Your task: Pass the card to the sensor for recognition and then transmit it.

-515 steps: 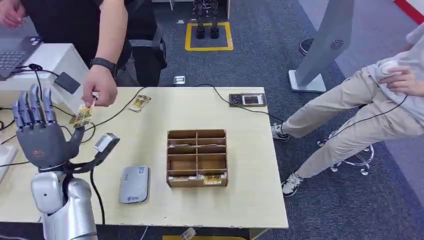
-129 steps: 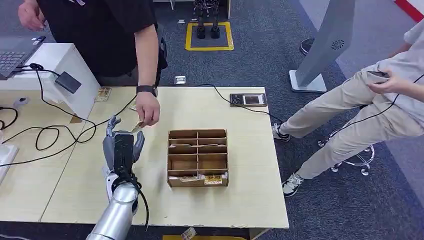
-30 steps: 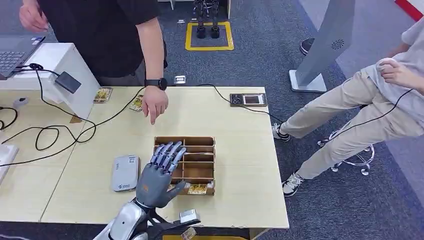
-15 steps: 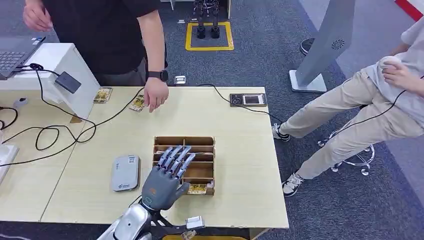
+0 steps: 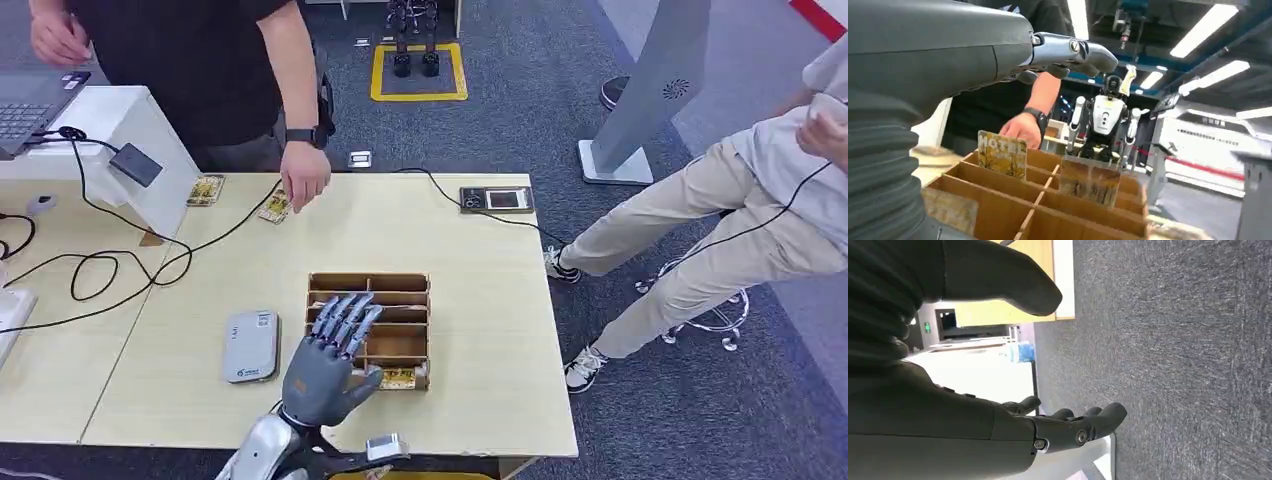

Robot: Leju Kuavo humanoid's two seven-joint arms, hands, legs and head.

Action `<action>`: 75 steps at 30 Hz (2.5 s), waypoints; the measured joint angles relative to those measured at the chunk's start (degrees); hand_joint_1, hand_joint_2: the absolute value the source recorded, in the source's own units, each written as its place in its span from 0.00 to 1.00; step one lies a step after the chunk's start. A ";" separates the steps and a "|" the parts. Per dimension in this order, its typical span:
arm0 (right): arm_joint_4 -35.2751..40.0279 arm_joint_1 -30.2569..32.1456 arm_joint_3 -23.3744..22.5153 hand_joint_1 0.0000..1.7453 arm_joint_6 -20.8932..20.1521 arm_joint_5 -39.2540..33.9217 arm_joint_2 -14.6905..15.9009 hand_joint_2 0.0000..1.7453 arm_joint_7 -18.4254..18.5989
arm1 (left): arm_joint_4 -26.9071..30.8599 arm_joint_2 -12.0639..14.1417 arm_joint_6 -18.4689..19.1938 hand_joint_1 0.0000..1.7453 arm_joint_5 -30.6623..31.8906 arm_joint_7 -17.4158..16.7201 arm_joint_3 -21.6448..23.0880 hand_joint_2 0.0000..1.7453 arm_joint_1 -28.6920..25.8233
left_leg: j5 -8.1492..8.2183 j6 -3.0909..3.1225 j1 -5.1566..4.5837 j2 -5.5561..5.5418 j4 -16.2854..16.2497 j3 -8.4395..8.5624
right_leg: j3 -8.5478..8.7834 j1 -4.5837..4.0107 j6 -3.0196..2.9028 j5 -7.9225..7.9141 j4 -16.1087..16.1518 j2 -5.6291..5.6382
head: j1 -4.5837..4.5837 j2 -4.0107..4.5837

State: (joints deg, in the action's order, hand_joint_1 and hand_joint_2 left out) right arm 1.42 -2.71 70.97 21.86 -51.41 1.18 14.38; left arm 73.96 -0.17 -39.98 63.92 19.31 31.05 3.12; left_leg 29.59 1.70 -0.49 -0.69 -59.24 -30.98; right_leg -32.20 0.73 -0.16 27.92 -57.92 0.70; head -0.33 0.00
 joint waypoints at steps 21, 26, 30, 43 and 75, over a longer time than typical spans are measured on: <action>-0.76 0.13 1.51 0.00 4.39 -5.09 -3.01 1.00 0.24 | 16.00 -9.16 0.24 0.00 -67.67 10.55 -10.13 1.00 -2.92 | -0.01 -0.02 0.03 0.00 0.00 0.01 | 0.00 -0.03 -0.01 -0.01 -0.01 -0.02 | 0.00 0.00; -0.92 0.12 2.12 0.00 4.39 -5.27 -3.39 1.00 0.22 | 17.36 -8.66 0.17 0.00 -68.70 11.79 -10.13 1.00 -2.71 | -0.01 -0.01 0.02 0.00 0.00 0.00 | 0.00 -0.01 -0.01 -0.01 -0.01 -0.01 | 0.00 0.00; -0.96 0.11 2.93 0.00 3.56 -5.18 -3.39 1.00 -0.07 | 17.95 -7.87 3.68 0.00 -68.70 13.89 -10.02 1.00 -2.77 | -0.01 -0.01 0.01 -0.01 0.00 -0.01 | 0.00 0.00 0.00 -0.01 0.00 -0.02 | 0.00 0.00; -1.53 0.12 4.35 0.00 2.45 -5.60 -3.37 1.00 -1.03 | 20.53 -5.30 17.53 0.00 -68.94 15.47 -8.32 1.00 -4.54 | -0.01 -0.01 0.02 0.00 0.00 0.00 | 0.00 -0.02 -0.01 -0.01 -0.01 -0.02 | 0.00 0.00; -1.88 0.05 7.72 0.00 0.09 -9.10 -1.73 1.00 -1.46 | 7.56 4.19 8.42 0.00 -26.64 6.13 -8.16 1.00 -7.12 | -0.01 -0.01 0.02 -0.01 0.01 0.00 | 0.01 -0.02 -0.01 0.00 -0.01 -0.02 | 0.00 0.00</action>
State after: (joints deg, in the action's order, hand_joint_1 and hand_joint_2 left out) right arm -0.46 -2.66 78.69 21.94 -60.50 -0.55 12.92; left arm 81.52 4.02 -31.55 37.28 25.44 22.88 -3.99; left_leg 29.58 1.69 -0.47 -0.71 -59.24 -30.98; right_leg -32.19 0.71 -0.16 27.92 -57.93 0.68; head -0.33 0.00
